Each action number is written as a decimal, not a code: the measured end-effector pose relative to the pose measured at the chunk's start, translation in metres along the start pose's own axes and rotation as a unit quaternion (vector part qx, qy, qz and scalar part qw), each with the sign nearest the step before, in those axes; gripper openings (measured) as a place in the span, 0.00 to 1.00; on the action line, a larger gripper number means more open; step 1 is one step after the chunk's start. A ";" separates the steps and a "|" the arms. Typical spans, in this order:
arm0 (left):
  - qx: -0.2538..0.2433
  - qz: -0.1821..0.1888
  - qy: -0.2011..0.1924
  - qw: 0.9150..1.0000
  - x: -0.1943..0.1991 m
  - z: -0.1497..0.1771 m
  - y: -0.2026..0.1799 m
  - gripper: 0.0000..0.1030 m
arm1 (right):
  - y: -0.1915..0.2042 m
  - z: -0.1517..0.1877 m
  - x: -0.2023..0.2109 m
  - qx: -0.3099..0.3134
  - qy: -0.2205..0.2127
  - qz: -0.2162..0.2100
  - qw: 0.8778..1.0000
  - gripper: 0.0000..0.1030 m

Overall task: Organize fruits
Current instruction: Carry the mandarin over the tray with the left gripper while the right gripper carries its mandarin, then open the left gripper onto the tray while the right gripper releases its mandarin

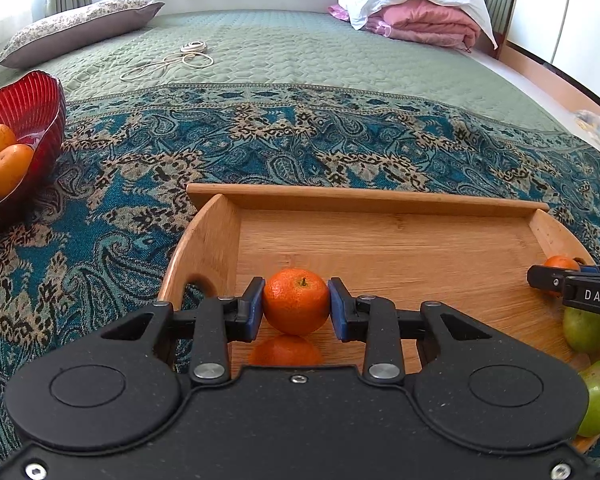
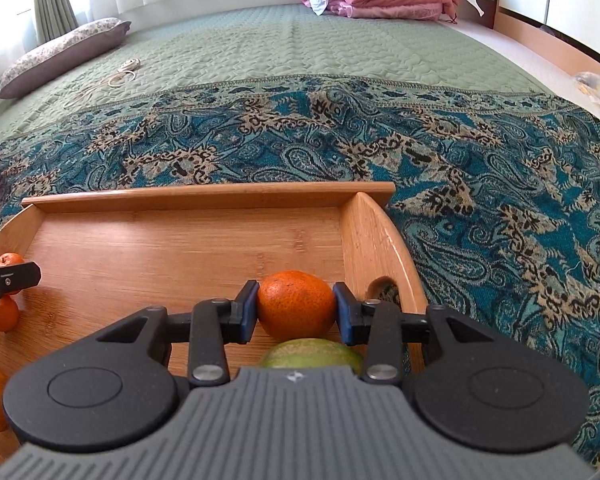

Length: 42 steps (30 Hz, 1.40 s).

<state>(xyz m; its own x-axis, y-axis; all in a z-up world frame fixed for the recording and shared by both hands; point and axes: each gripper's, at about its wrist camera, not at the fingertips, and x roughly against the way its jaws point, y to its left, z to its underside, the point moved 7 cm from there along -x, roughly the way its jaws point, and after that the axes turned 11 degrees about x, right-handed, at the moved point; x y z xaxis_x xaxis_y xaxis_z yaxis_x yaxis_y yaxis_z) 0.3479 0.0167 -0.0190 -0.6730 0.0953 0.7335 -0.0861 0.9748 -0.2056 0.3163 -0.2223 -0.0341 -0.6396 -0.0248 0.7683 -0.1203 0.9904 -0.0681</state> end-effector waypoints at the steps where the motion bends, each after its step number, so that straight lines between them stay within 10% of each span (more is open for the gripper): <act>1: 0.000 0.000 0.000 1.000 0.000 0.000 0.000 0.31 | 0.000 0.000 0.000 0.002 -0.001 0.001 1.000 0.43; 26: -0.003 0.002 -0.027 1.000 0.024 0.002 0.005 0.45 | 0.009 -0.002 0.025 0.032 -0.037 0.006 0.999 0.65; 42: -0.043 0.035 -0.100 0.993 0.112 0.029 -0.006 0.85 | 0.030 0.012 0.103 0.069 -0.131 -0.007 0.989 0.87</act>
<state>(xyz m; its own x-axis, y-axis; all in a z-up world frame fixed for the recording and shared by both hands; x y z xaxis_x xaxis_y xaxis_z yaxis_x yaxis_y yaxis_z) 0.2515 0.0158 0.0456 -0.8086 0.1305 0.5737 0.0234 0.9814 -0.1903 0.2372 -0.1966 0.0353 -0.8094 -0.0911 0.5801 -0.2218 0.9622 -0.1583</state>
